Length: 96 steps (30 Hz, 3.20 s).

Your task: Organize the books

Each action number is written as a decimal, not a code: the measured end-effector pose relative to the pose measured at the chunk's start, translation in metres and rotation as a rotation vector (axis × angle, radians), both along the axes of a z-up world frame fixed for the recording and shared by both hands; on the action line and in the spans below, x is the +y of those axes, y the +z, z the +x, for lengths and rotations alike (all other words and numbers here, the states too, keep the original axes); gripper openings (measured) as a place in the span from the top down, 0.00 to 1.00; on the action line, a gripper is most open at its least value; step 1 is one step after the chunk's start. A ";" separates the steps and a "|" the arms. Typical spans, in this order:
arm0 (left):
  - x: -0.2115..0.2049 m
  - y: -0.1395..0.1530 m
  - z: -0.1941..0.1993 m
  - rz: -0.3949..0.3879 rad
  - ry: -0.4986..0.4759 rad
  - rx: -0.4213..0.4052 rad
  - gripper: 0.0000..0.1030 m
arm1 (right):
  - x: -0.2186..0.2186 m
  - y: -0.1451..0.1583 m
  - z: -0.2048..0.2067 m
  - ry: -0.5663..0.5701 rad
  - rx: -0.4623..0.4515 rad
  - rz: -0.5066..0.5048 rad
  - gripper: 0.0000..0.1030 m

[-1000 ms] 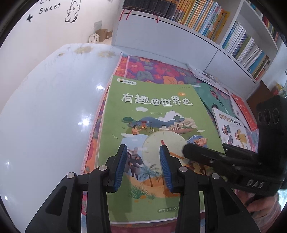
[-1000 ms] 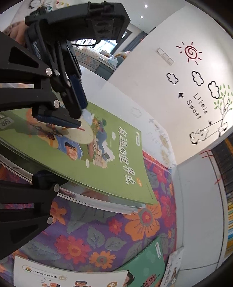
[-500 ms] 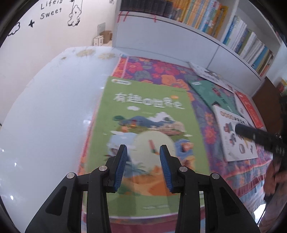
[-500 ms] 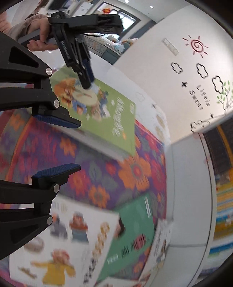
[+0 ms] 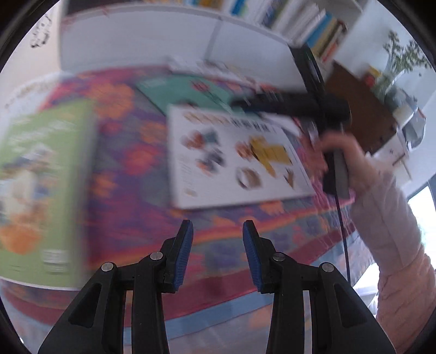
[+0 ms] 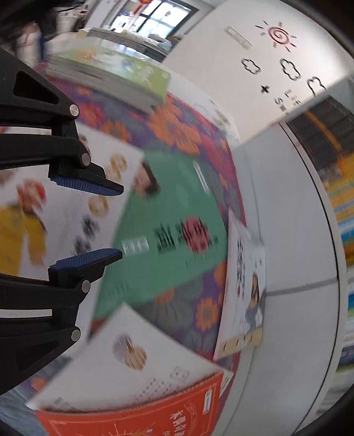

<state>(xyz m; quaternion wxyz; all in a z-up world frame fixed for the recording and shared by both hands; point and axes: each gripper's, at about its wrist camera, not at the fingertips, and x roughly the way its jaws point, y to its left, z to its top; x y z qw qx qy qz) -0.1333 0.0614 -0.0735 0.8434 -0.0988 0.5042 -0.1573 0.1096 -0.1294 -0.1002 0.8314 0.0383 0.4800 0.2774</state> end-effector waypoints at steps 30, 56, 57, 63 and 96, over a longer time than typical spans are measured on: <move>-0.005 -0.031 -0.015 -0.027 -0.073 0.030 0.65 | -0.098 -0.057 -0.129 0.326 0.435 0.358 0.59; -0.007 -0.035 -0.016 -0.014 -0.054 -0.053 0.64 | -0.098 -0.062 -0.116 0.235 0.410 0.390 0.90; -0.007 -0.035 -0.016 -0.012 -0.053 -0.053 0.64 | -0.098 -0.062 -0.117 0.233 0.409 0.391 0.90; -0.007 -0.036 -0.016 -0.013 -0.052 -0.053 0.64 | -0.099 -0.062 -0.118 0.211 0.419 0.388 0.90; -0.008 0.016 -0.028 0.049 -0.003 -0.076 0.65 | -0.063 0.015 -0.200 0.048 0.274 0.222 0.84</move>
